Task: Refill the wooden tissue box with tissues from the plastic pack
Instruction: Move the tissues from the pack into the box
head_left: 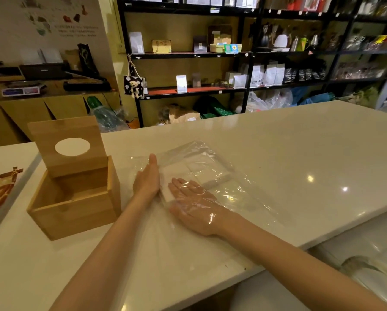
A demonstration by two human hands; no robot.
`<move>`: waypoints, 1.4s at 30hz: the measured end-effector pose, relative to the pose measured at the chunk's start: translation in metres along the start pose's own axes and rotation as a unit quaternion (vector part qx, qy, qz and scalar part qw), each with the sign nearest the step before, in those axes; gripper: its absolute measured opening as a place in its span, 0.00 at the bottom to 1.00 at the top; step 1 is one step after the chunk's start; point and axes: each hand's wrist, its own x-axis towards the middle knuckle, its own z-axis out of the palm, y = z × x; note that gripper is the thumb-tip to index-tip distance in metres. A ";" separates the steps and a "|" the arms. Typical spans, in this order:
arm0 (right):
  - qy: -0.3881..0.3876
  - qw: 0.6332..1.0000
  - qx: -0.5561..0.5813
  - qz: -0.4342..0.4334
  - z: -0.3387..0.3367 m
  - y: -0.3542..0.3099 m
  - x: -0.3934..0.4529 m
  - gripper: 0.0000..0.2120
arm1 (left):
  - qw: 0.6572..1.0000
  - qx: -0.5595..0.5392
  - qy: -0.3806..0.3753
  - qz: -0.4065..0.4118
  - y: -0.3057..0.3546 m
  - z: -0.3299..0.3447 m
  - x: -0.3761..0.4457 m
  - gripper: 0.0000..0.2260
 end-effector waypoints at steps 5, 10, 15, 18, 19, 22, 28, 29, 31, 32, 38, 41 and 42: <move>0.009 1.000 0.012 -0.001 -0.004 -0.002 -0.042 0.27 | 0.998 0.057 -0.010 0.010 0.001 0.003 -0.003 0.32; 0.013 1.000 -0.001 -0.011 -0.003 -0.001 -0.084 0.39 | 0.997 0.068 -0.024 0.018 0.004 0.003 -0.011 0.29; 0.043 0.998 0.020 -0.027 0.001 -0.002 -0.126 0.36 | 0.990 0.142 -0.007 0.021 0.005 0.005 -0.011 0.31; 0.077 0.996 0.017 -0.031 0.005 -0.002 -0.153 0.34 | 0.979 0.194 -0.003 0.061 0.004 0.004 -0.013 0.25; 0.081 0.996 0.005 -0.034 0.006 -0.001 -0.161 0.33 | 0.974 0.212 0.000 0.079 0.003 0.004 -0.014 0.23; 0.122 0.990 -0.047 -0.049 0.014 0.003 -0.178 0.32 | 0.965 0.242 -0.005 0.101 0.001 0.005 -0.006 0.21; 0.242 0.963 -0.088 -0.083 0.025 0.015 -0.186 0.21 | 0.962 0.244 0.007 0.122 -0.004 0.006 -0.002 0.19; 0.241 0.964 -0.077 -0.084 0.020 0.015 -0.187 0.22 | 0.965 0.229 0.008 0.127 -0.005 0.005 -0.001 0.19; 0.241 0.967 -0.011 -0.080 0.003 0.013 -0.190 0.22 | 0.966 0.218 0.011 0.135 -0.006 0.004 -0.002 0.19; 0.242 0.966 0.056 -0.067 -0.009 0.009 -0.193 0.21 | 0.968 0.210 0.010 0.139 -0.006 0.004 -0.004 0.19; 0.263 0.856 0.438 0.083 -0.076 0.008 -0.197 0.10 | 0.982 0.149 -0.026 0.110 0.007 -0.005 -0.026 0.21; 0.242 0.813 0.511 0.138 -0.096 0.023 -0.181 0.07 | 0.973 0.079 -0.026 0.213 0.019 -0.016 -0.044 0.13; 0.233 0.803 0.526 0.155 -0.100 0.026 -0.173 0.07 | 0.972 0.054 -0.033 0.227 0.024 -0.022 -0.050 0.14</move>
